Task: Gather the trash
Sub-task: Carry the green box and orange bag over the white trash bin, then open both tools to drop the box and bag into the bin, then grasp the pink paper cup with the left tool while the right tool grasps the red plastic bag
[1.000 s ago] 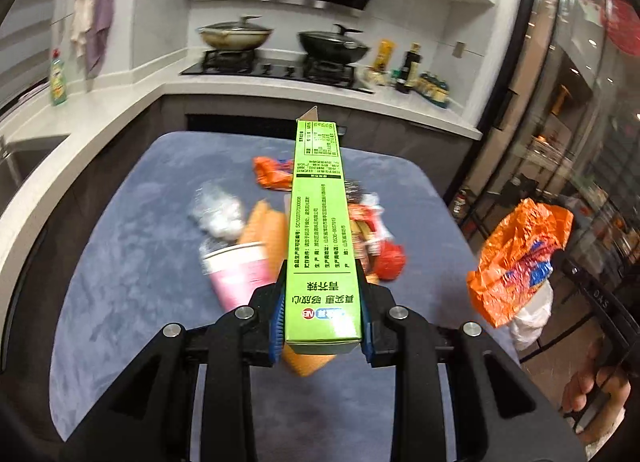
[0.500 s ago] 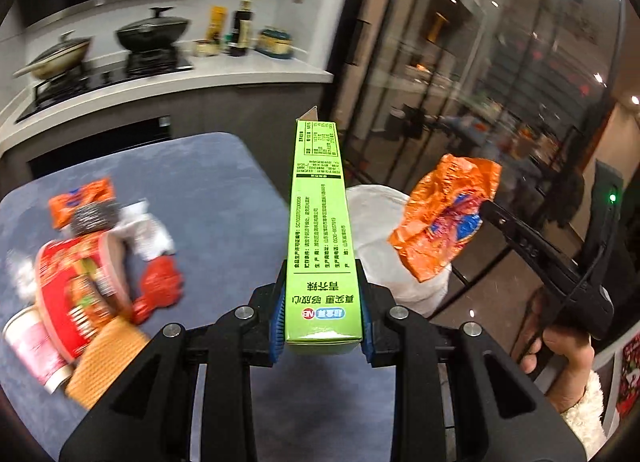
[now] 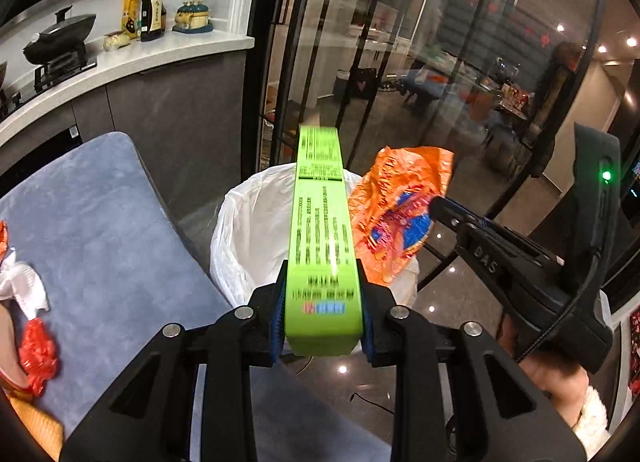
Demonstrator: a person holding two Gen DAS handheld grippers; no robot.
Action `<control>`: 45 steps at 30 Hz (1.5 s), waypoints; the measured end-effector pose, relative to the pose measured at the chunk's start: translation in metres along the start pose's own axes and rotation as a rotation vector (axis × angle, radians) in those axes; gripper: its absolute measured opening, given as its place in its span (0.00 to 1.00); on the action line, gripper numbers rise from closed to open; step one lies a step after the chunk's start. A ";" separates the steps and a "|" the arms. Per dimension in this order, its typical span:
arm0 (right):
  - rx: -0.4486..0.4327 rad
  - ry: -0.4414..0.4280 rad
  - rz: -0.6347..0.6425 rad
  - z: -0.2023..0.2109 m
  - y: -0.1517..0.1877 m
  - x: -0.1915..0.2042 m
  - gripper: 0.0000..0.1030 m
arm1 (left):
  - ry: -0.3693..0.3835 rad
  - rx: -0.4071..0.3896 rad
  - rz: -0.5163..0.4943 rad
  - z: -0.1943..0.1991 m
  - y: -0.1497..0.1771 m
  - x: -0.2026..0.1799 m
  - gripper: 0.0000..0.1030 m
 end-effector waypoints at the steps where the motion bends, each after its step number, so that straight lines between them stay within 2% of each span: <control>1: 0.005 0.003 -0.008 -0.004 0.000 -0.003 0.03 | 0.003 0.003 0.004 -0.003 -0.001 0.000 0.27; 3: 0.019 -0.007 -0.028 -0.011 0.001 -0.007 0.08 | 0.009 0.009 0.016 -0.010 -0.002 0.000 0.27; 5: 0.026 -0.016 -0.049 -0.015 0.000 -0.008 0.09 | 0.004 0.006 0.026 -0.016 -0.005 0.002 0.28; 10: 0.020 -0.016 -0.049 -0.017 -0.001 -0.006 0.12 | -0.038 -0.027 0.040 -0.014 -0.007 0.014 0.50; 12: 0.015 -0.021 -0.047 -0.016 -0.002 -0.003 0.20 | -0.041 -0.029 0.058 -0.011 -0.006 0.019 0.51; 14: 0.008 -0.025 -0.040 -0.016 -0.003 0.001 0.24 | -0.042 -0.028 0.073 -0.010 -0.006 0.025 0.51; 25: -0.015 -0.096 -0.008 0.006 -0.002 0.036 0.26 | -0.110 -0.097 0.126 0.030 -0.007 0.058 0.57; 36: -0.023 -0.220 0.082 0.038 0.014 0.117 0.38 | -0.239 -0.151 0.224 0.098 0.015 0.124 0.60; 39: -0.018 -0.247 0.118 0.046 0.023 0.142 0.38 | -0.278 -0.172 0.271 0.121 0.026 0.145 0.71; 43: -0.003 -0.296 0.155 0.058 0.037 0.174 0.41 | -0.335 -0.195 0.317 0.152 0.040 0.174 0.72; 45: 0.008 -0.320 0.173 0.062 0.045 0.189 0.44 | -0.379 -0.204 0.342 0.168 0.049 0.191 0.76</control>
Point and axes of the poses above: each gripper's, at about its wrist camera, not at the fingertips, and z roughly against the way its jaws point, x to its left, y to its underside, the point moved 9 cm from there along -z, roughly the way its jaws point, and after that the axes turned 2 degrees about z, right-handed, at the moved point
